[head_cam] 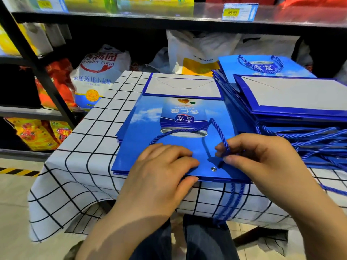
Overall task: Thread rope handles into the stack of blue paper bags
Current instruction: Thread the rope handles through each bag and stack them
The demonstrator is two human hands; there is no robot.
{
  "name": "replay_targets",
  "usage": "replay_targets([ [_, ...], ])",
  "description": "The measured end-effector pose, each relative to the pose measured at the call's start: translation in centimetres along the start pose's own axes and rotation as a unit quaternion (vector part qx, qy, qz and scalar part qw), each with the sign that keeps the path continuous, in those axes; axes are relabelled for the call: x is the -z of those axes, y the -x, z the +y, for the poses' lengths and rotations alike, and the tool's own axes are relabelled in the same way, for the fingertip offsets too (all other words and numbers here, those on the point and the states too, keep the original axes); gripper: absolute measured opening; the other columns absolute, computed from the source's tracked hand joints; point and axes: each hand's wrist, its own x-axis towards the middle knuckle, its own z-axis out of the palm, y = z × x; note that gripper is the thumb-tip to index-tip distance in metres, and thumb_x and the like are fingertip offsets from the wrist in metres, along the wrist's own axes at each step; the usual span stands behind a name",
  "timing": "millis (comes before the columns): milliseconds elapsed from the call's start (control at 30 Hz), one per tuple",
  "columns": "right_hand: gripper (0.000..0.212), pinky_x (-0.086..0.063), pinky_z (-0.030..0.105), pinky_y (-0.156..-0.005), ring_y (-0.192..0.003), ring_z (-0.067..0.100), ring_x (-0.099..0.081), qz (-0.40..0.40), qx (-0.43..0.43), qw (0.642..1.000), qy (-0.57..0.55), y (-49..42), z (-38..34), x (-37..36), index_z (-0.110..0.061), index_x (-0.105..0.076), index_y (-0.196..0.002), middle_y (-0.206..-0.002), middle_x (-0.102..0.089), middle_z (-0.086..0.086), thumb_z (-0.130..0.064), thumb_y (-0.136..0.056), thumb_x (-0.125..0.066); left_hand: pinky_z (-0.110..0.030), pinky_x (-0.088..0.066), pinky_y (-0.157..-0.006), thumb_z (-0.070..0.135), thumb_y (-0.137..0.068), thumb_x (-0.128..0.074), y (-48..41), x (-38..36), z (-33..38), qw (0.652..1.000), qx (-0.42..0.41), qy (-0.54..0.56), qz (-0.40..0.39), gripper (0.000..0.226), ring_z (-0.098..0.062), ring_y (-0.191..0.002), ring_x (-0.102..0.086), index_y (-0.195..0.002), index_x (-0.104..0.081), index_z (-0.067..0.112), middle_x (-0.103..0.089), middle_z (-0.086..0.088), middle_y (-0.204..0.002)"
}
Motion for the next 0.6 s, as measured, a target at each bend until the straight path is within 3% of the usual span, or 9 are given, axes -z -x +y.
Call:
replay_targets([
  [100, 0.04, -0.049, 0.01, -0.075, -0.08, -0.003, -0.063, -0.003, 0.011, 1.0, 0.021, 0.2, 0.2, 0.1, -0.04, -0.065, -0.075, -0.087, -0.065, -0.028, 0.0, -0.075, -0.068, -0.023, -0.031, -0.087, 0.039, -0.079, -0.049, -0.1, -0.1, 0.0, 1.0, 0.001, -0.003, 0.008, 0.029, -0.007, -0.092, -0.05, -0.091, -0.07, 0.023, -0.067, 0.008, -0.096],
  [200, 0.034, -0.051, 0.015, -0.072, -0.077, 0.003, -0.065, 0.008, 0.008, 1.0, -0.009, 0.4, 0.3, 0.0, -0.035, -0.066, -0.079, -0.083, -0.068, -0.019, -0.001, -0.074, -0.069, -0.023, -0.031, -0.087, 0.039, -0.08, -0.048, 0.0, -0.2, 0.0, 1.0, 0.002, -0.008, 0.012, 0.03, -0.006, -0.093, -0.05, -0.092, -0.07, 0.022, -0.067, 0.008, -0.096],
  [433, 0.026, -0.05, 0.01, -0.064, -0.07, 0.006, -0.067, 0.039, 0.003, 0.994, -0.1, 0.1, 0.2, -0.7, -0.02, -0.067, -0.072, -0.079, -0.07, -0.008, 0.006, -0.07, -0.07, -0.025, -0.035, -0.086, 0.038, -0.082, -0.049, 0.0, -0.3, 0.1, 0.999, -0.008, -0.014, 0.037, 0.029, -0.007, -0.091, -0.052, -0.092, -0.071, 0.021, -0.068, 0.007, -0.095],
  [600, 0.017, -0.054, 0.016, -0.063, -0.064, 0.01, -0.068, 0.023, -0.024, 0.99, -0.133, -0.1, 0.5, -1.0, -0.009, -0.064, -0.066, -0.075, -0.071, -0.003, 0.007, -0.068, -0.071, -0.023, -0.036, -0.084, 0.036, -0.083, -0.049, 0.1, -0.3, 0.2, 0.999, -0.007, -0.014, 0.052, 0.027, -0.007, -0.087, -0.053, -0.09, -0.071, 0.021, -0.068, 0.008, -0.092],
])
